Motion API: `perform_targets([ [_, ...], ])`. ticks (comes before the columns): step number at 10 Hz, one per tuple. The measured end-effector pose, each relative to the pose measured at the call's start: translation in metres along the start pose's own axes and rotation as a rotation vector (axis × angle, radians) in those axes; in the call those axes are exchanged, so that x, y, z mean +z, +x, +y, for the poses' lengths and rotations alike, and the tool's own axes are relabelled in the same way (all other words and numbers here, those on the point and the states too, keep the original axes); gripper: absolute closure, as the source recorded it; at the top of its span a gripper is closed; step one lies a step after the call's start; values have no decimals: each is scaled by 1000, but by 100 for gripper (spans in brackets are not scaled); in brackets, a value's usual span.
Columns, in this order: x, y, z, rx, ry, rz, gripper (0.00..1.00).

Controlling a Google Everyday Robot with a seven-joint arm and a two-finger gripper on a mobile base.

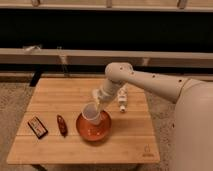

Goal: Place the ceramic cup in the ceramic bowl

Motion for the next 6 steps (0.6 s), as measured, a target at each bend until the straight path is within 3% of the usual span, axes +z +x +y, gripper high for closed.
perform_targets([
  [1, 2, -1, 2, 3, 26, 1, 20],
  [6, 2, -2, 3, 5, 31, 0, 20],
])
